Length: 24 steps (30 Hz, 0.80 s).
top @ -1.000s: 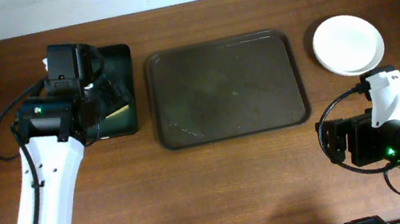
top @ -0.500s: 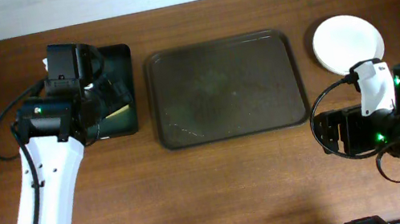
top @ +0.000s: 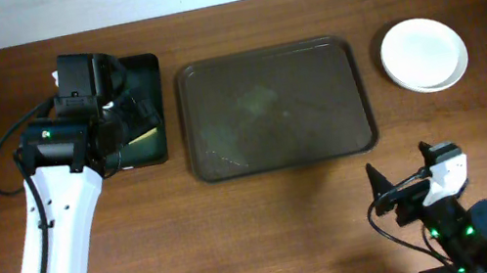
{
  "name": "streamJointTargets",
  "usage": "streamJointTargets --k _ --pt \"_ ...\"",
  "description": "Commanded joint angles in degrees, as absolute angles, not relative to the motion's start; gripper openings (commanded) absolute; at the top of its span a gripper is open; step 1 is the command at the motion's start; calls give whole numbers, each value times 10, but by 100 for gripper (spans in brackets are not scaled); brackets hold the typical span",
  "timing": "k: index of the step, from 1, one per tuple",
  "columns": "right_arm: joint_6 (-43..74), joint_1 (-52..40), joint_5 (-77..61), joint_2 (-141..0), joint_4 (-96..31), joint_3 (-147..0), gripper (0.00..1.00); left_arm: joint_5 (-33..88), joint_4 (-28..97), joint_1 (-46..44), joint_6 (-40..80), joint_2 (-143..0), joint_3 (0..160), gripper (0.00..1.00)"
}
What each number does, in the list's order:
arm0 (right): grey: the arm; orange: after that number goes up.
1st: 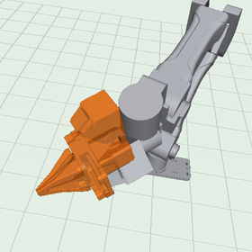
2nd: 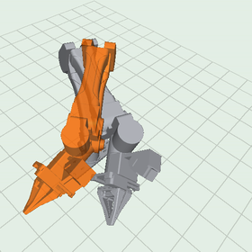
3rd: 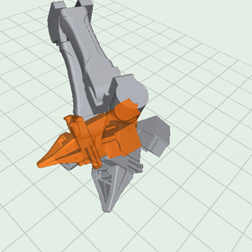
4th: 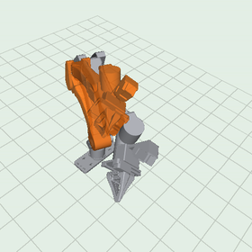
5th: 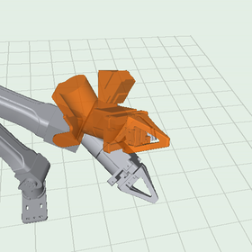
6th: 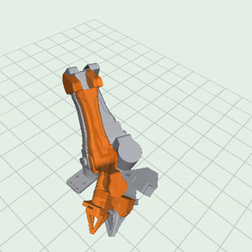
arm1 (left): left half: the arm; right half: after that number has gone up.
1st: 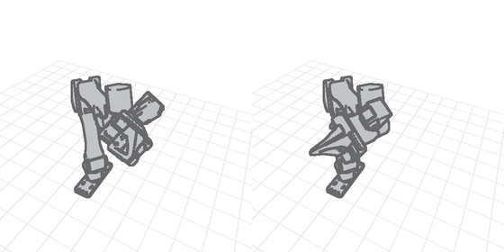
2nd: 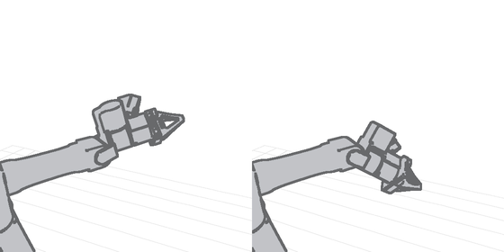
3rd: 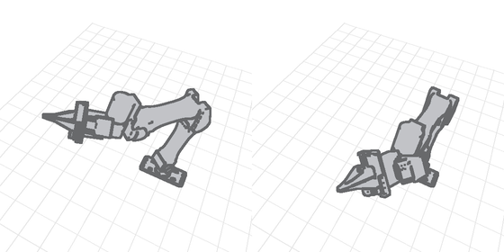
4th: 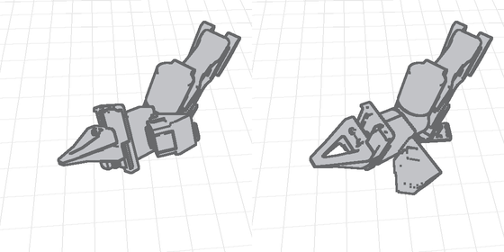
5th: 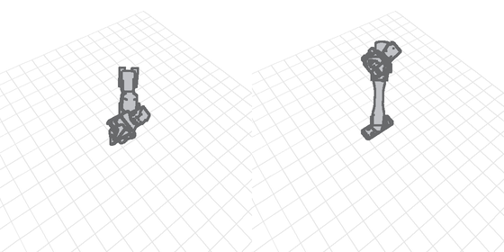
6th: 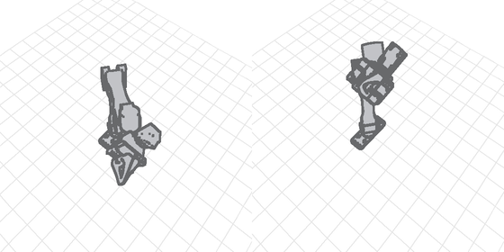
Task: Clean dirty plates on tray and stack at the side
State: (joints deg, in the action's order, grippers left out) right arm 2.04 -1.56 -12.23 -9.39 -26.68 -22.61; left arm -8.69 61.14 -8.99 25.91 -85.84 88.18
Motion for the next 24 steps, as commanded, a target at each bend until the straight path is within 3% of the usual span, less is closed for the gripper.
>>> streamJointTargets --k 1,17,24 --pt "17 -19 -144 -27 -184 -136 98 -83 612 -92 254 -859 882 99" --pt "-13 -19 -141 -2 69 -3 98 -83 612 -92 254 -859 882 99" --pt "-17 -19 -105 -2 23 -3 98 -83 612 -92 254 -859 882 99"
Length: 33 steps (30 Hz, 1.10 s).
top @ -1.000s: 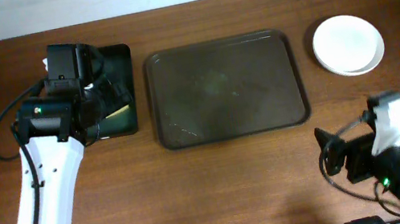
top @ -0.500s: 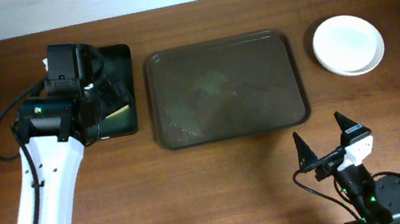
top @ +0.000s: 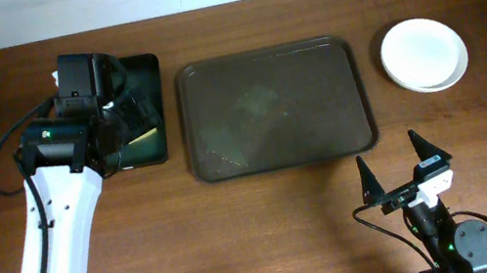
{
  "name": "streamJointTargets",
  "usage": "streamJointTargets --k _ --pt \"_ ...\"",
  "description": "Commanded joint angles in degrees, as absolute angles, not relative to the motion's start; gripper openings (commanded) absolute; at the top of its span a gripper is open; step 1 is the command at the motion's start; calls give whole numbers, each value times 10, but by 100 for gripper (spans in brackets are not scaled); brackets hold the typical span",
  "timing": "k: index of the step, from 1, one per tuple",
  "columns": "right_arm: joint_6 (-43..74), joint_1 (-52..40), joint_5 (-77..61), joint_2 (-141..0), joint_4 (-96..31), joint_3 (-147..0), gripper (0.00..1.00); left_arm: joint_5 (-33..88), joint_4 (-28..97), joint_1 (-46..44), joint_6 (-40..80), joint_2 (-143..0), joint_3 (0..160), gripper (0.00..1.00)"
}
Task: Clean dirty plates on tray and stack at the side
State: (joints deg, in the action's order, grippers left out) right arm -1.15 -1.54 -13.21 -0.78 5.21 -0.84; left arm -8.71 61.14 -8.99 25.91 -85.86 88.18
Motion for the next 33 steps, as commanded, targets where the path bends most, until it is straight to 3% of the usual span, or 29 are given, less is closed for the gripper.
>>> streamJointTargets --k 1,12,33 --pt "-17 -19 -99 -2 8 -3 98 -83 612 -92 254 -859 882 99" --pt "11 -19 12 -2 -47 -3 98 -83 612 -92 254 -859 882 99" --pt "11 -19 7 -2 -47 -3 98 -83 612 -92 254 -859 882 99"
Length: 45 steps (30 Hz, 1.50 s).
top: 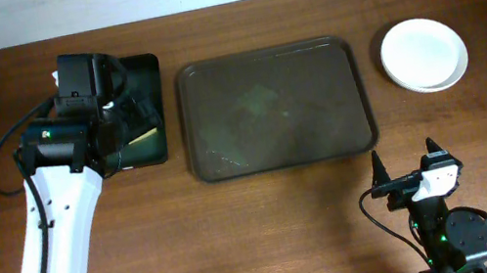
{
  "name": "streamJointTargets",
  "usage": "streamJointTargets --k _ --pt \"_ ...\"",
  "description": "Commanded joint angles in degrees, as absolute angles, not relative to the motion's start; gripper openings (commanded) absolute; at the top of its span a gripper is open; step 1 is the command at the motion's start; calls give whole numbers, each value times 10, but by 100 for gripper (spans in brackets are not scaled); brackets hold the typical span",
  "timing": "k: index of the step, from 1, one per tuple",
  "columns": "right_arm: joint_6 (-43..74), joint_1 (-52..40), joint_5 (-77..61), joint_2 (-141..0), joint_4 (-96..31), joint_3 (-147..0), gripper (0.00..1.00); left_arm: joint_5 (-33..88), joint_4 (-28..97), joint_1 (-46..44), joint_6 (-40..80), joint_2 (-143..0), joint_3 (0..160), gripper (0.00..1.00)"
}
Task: Clean dirty plates on tray and stack at the side
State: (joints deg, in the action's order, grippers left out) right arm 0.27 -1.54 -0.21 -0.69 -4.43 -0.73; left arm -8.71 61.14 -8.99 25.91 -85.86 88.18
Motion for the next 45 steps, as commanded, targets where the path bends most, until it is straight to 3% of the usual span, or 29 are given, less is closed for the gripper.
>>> streamJointTargets --k 1,6,12,16,25,32,37,45 --pt "11 -19 7 -2 -47 -3 98 -83 612 -92 254 -859 882 99" --pt "11 -19 7 -2 -47 -3 98 -103 629 -91 231 -859 882 99" --pt "11 -19 7 -2 -47 -3 98 -103 743 -94 121 -861 876 99" --pt "11 -19 7 -2 -47 -3 98 -102 722 -110 50 -817 836 99" --pt "11 -19 7 -2 -47 -3 98 2 446 -116 -98 -476 531 99" --pt "11 -19 7 -2 -47 -3 98 -20 249 -116 -102 -225 281 99" --pt "11 -19 7 -2 -47 -3 98 -65 128 -113 -102 -120 162 99" --pt "11 -19 7 -2 -47 -3 98 -35 -9 -36 -102 -35 34 99"
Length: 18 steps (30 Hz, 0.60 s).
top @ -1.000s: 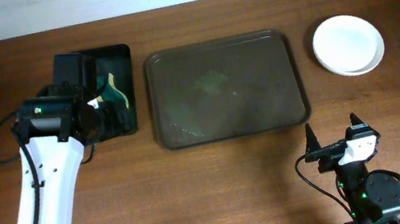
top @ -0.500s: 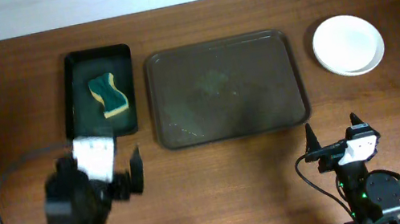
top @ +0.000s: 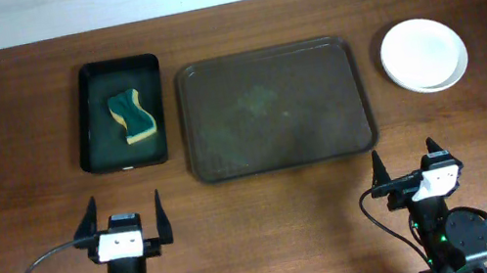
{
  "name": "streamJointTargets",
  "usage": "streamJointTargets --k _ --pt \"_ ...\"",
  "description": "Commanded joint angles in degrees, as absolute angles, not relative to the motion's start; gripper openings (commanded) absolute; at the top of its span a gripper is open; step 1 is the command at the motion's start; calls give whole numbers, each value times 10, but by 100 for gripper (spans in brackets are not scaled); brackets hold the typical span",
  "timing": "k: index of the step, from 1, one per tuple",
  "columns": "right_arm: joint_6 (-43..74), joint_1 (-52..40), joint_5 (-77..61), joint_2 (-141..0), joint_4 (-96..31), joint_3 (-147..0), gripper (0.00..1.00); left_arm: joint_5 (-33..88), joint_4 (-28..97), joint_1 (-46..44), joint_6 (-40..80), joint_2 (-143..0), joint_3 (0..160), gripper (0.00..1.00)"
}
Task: Clean dirty plates on tray and stack at the side
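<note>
The brown tray point(top: 270, 107) lies in the middle of the table with no plates on it. White plates point(top: 424, 54) sit stacked at the far right. A green and yellow sponge point(top: 133, 115) rests in the black bin point(top: 96, 131) at the left. My left gripper point(top: 125, 219) stands open near the front edge, left of centre, holding nothing. My right gripper point(top: 408, 163) is open near the front edge at the right, also holding nothing.
Brown wooden tabletop point(top: 15, 194) surrounds everything. A black cable loops beside the left arm's base at the front left.
My left arm has left the black bin and now sits folded at the front edge with its gripper open. The sponge lies uncovered in the bin. The right arm has not moved.
At all three earlier moments my left arm reached over the black bin, hiding most of the sponge, while my right gripper shifted about near the front right edge. The tray held no plates throughout. Now both arms sit folded at the front, grippers open.
</note>
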State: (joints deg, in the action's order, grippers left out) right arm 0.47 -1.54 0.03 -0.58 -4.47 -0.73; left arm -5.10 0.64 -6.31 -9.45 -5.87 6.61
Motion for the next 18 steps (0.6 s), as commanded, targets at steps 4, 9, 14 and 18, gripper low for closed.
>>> streamJointTargets --k 4,9,14,18 --pt "11 -19 7 -2 -47 -3 98 -10 -8 -13 -102 -7 8 99" --pt "11 -19 7 -2 -47 -3 98 -9 33 -10 -102 -3 5 99" --pt "11 -19 7 -2 -47 -3 98 -15 47 -10 -108 -3 5 99" --pt "11 -19 7 -2 -47 -3 98 -15 48 -10 -134 -3 5 99"
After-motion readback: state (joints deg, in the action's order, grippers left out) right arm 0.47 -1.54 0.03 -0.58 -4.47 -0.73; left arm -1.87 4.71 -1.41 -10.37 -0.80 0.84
